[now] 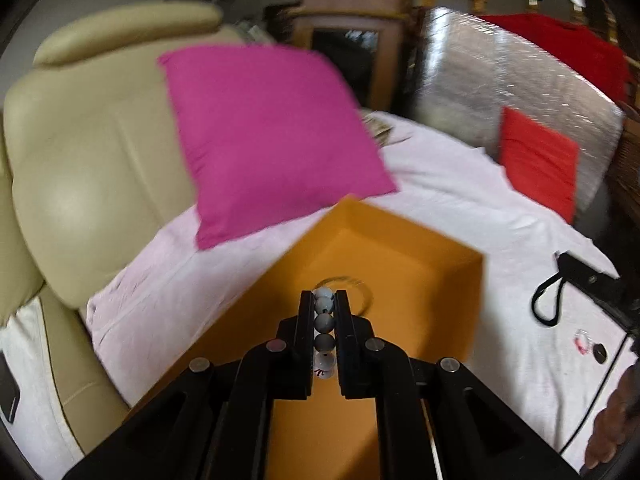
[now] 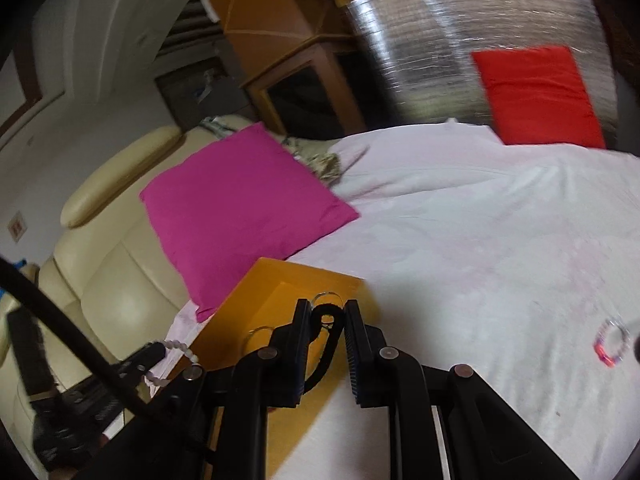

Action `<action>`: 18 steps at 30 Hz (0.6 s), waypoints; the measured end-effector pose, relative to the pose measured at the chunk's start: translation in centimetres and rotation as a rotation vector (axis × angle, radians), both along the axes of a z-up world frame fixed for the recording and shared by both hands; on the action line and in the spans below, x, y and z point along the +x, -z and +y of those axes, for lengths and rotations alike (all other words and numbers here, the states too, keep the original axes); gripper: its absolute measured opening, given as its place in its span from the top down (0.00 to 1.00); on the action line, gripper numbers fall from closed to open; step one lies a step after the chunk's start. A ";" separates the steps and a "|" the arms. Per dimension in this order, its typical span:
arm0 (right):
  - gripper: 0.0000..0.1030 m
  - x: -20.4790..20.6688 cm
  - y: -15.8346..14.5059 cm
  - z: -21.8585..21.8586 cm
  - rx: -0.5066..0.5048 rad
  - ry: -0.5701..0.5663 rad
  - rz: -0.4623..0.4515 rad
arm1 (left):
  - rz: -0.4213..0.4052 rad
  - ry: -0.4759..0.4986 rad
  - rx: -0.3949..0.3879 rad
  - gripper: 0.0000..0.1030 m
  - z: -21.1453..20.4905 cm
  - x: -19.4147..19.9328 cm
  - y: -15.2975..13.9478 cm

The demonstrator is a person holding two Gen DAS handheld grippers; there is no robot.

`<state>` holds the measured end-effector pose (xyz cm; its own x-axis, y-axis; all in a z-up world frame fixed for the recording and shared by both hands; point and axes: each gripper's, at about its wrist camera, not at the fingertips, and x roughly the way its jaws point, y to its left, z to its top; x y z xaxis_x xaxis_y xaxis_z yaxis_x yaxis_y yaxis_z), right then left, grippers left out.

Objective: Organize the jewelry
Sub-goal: 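Carry the white bracelet with the left tool over the orange box while the right tool carries the clip, then open the left tool to drop the white bracelet in the box while the right tool releases the clip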

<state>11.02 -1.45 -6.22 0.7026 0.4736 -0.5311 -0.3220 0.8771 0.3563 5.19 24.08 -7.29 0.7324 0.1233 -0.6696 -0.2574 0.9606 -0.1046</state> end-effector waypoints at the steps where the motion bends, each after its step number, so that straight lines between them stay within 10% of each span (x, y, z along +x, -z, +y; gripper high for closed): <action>1: 0.82 0.5 0.0 1.2 -0.009 -0.018 0.009 | 0.010 -0.003 -0.009 0.91 0.4 0.1 0.3; 16: 0.79 6.7 4.9 10.4 -0.245 -0.085 0.146 | 0.240 0.122 -0.014 0.89 -2.1 2.2 5.1; 18: 0.63 7.0 5.2 10.6 -0.252 -0.088 0.157 | 0.242 0.098 0.006 0.71 -2.0 2.3 5.2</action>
<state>18.02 9.13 -11.38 0.5646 0.3687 -0.7384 -0.3584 0.9154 0.1830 7.50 22.07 -12.45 0.5597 0.0644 -0.8262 -0.1803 0.9825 -0.0455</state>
